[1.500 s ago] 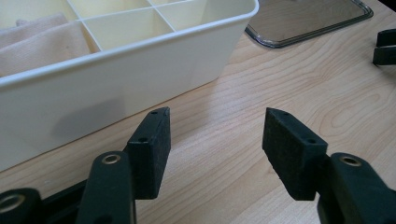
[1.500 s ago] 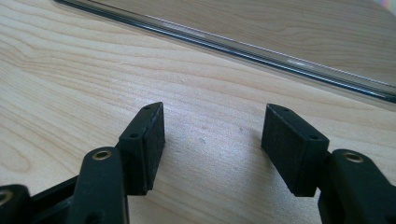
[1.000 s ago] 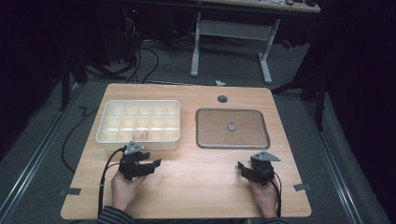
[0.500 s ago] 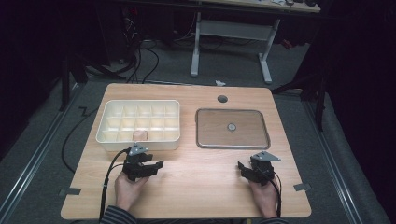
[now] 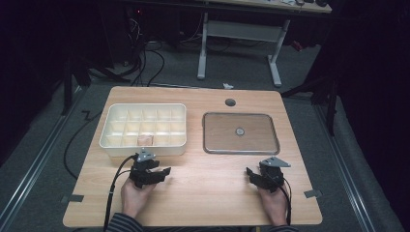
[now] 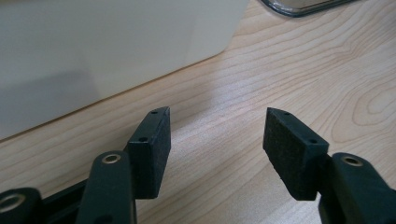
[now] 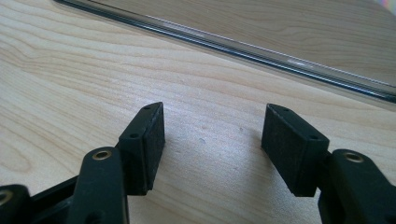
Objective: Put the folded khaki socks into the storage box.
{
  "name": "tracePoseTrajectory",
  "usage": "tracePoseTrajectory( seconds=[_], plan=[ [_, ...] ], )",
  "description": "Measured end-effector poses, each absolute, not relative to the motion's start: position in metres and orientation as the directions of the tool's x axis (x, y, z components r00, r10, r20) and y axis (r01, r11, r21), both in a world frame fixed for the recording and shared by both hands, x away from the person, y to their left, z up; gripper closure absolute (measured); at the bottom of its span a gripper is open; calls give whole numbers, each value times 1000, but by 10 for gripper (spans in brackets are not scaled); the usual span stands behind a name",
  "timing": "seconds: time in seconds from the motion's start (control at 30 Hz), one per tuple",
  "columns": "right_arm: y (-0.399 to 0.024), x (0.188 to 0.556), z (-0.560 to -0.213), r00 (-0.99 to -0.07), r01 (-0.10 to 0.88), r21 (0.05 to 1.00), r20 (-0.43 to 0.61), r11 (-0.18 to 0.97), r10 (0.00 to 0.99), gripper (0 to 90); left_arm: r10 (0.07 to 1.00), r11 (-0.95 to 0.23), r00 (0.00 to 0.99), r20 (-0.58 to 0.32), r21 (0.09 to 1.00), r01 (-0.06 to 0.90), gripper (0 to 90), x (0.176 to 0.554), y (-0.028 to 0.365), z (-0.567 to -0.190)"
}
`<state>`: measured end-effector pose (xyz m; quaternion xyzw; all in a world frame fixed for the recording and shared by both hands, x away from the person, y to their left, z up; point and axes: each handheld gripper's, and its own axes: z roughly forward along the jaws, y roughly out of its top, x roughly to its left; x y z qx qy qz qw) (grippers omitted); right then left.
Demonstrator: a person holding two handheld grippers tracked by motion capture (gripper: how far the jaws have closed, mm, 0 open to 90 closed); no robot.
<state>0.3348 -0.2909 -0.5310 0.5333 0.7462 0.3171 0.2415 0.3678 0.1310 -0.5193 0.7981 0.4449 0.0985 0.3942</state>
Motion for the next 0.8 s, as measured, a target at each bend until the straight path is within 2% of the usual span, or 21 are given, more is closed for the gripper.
tracePoseTrajectory(
  seconds=[0.27, 0.43, 0.8],
  plan=[
    [-291, 335, -531, -315, 643, 731, -22, 230, 949, 394, 797, -317, 583, -158, 713, 626, 419, 369, 126, -524],
    [-291, 335, -531, -315, 643, 731, -22, 230, 949, 394, 802, -361, 589, -95, 708, 607, 418, 369, 121, -528],
    [-291, 335, -531, -315, 643, 731, -22, 231, 949, 394, 804, -373, 593, -46, 738, 563, 390, 365, 118, -533]
  ],
)
